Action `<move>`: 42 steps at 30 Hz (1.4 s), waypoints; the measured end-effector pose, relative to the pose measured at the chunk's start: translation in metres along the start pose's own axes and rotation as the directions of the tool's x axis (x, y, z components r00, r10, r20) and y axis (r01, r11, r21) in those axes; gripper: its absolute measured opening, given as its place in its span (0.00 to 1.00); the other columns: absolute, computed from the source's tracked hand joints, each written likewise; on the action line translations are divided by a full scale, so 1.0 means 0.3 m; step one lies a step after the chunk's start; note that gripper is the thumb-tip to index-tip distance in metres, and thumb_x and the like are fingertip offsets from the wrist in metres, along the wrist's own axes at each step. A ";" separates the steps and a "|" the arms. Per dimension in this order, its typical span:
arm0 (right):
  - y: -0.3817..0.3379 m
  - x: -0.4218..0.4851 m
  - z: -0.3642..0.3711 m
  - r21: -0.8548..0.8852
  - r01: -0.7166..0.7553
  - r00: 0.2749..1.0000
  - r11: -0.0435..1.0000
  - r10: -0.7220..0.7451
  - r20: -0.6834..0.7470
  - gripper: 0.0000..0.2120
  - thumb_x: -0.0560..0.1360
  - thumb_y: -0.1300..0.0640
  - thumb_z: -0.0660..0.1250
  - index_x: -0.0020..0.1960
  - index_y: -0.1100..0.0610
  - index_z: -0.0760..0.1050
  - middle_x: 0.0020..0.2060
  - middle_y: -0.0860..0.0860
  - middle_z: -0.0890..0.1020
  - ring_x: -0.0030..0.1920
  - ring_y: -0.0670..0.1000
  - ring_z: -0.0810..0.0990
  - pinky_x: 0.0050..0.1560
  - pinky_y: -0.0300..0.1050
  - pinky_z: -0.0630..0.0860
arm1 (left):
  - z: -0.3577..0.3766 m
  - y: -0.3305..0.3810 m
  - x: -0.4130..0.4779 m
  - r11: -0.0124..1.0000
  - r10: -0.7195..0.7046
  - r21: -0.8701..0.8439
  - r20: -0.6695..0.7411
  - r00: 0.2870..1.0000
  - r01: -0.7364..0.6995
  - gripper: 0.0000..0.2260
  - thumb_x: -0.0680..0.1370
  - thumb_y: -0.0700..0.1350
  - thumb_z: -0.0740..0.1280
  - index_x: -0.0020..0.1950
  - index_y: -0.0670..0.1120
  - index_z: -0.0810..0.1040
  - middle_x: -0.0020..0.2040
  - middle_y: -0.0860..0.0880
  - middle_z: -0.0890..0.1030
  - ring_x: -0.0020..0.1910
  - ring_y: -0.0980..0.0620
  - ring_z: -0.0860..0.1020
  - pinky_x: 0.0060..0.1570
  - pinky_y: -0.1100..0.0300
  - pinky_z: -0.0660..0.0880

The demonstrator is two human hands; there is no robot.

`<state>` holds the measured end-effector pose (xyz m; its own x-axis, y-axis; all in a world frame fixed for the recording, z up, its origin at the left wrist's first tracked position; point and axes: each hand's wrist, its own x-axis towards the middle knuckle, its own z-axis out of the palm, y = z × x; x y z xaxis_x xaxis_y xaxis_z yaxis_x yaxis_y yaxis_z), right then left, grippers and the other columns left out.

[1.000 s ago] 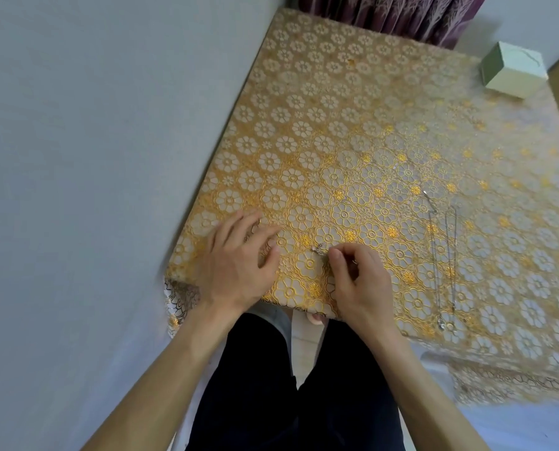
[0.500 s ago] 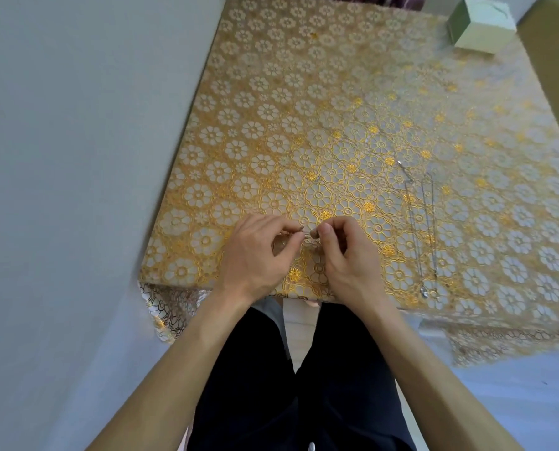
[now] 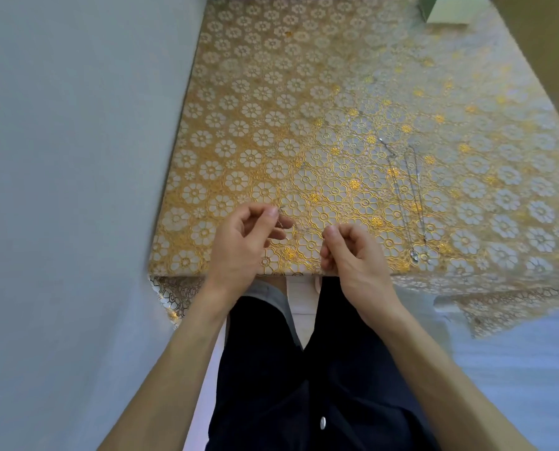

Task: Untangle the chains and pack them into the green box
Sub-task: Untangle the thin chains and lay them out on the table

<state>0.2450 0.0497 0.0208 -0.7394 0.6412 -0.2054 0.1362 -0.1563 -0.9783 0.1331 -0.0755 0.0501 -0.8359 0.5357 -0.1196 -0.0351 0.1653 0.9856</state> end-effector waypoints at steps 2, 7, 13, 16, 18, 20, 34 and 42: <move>0.005 -0.023 -0.010 0.016 -0.005 1.000 1.000 0.005 -0.004 0.08 0.83 0.57 0.62 0.47 0.60 0.73 0.32 0.48 0.78 0.32 0.45 0.75 0.36 0.37 0.75 | -0.005 0.013 -0.018 0.999 -0.015 -0.028 -0.013 1.000 0.015 0.07 0.84 0.45 0.63 0.50 0.45 0.79 0.45 0.50 0.87 0.42 0.52 0.84 0.47 0.55 0.77; 0.011 -0.066 -0.038 0.010 0.000 1.000 1.000 0.000 0.002 0.08 0.84 0.56 0.61 0.48 0.59 0.73 0.33 0.48 0.77 0.33 0.45 0.76 0.38 0.37 0.76 | -0.023 0.024 -0.046 0.998 -0.046 -0.052 -0.025 0.999 0.044 0.07 0.84 0.44 0.63 0.52 0.44 0.79 0.45 0.49 0.87 0.41 0.51 0.83 0.47 0.54 0.76; 0.001 -0.088 -0.055 0.001 0.013 1.000 1.000 -0.013 0.008 0.09 0.84 0.56 0.62 0.48 0.60 0.73 0.33 0.48 0.77 0.34 0.47 0.76 0.38 0.39 0.75 | -0.028 0.024 -0.064 0.998 -0.055 -0.011 -0.040 0.998 0.055 0.09 0.84 0.45 0.63 0.54 0.40 0.79 0.45 0.48 0.86 0.41 0.51 0.83 0.47 0.51 0.76; -0.004 -0.099 -0.064 0.018 0.019 1.000 1.000 -0.019 0.001 0.08 0.84 0.56 0.61 0.47 0.58 0.73 0.34 0.47 0.78 0.35 0.47 0.76 0.39 0.40 0.75 | -0.021 0.021 -0.073 0.997 -0.080 -0.019 -0.046 0.996 0.079 0.10 0.84 0.45 0.62 0.54 0.39 0.80 0.46 0.48 0.86 0.41 0.51 0.83 0.48 0.51 0.76; -0.006 -0.104 -0.065 0.018 0.014 1.000 1.000 -0.014 -0.009 0.08 0.84 0.56 0.61 0.48 0.57 0.73 0.36 0.48 0.79 0.35 0.48 0.77 0.39 0.41 0.76 | -0.019 0.016 -0.077 0.996 -0.090 -0.009 -0.050 0.995 0.089 0.10 0.84 0.45 0.63 0.52 0.41 0.80 0.47 0.49 0.86 0.42 0.51 0.83 0.47 0.52 0.76; -0.008 -0.104 -0.065 0.009 0.006 0.999 1.000 -0.006 -0.032 0.08 0.84 0.56 0.59 0.49 0.57 0.72 0.39 0.49 0.81 0.35 0.48 0.79 0.39 0.39 0.77 | -0.020 0.003 -0.076 0.996 -0.090 0.019 -0.073 0.993 0.092 0.09 0.83 0.45 0.63 0.50 0.43 0.80 0.46 0.50 0.86 0.42 0.53 0.83 0.46 0.55 0.76; -0.002 -0.054 -0.070 -0.204 -0.006 0.995 0.979 -0.014 -0.098 0.07 0.84 0.54 0.59 0.48 0.54 0.72 0.45 0.47 0.82 0.37 0.46 0.82 0.40 0.41 0.77 | -0.032 -0.063 -0.043 0.953 -0.006 0.294 -0.228 0.974 0.075 0.05 0.80 0.52 0.67 0.46 0.55 0.80 0.46 0.57 0.83 0.48 0.58 0.80 0.51 0.59 0.76; -0.017 0.083 -0.078 -0.662 0.094 0.982 0.744 -0.177 -0.061 0.09 0.79 0.51 0.65 0.42 0.53 0.77 0.42 0.45 0.79 0.50 0.51 0.76 0.52 0.47 0.71 | -0.018 -0.101 0.063 0.643 0.212 0.765 -0.138 0.967 -0.032 0.09 0.80 0.54 0.65 0.46 0.51 0.79 0.49 0.56 0.77 0.54 0.50 0.74 0.51 0.55 0.69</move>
<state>0.2413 0.0842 0.0200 -0.7106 0.7030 -0.0301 0.4685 0.4408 -0.7656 0.1153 -0.0749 0.0188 -0.8918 0.4390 0.1096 0.4230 0.7229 0.5464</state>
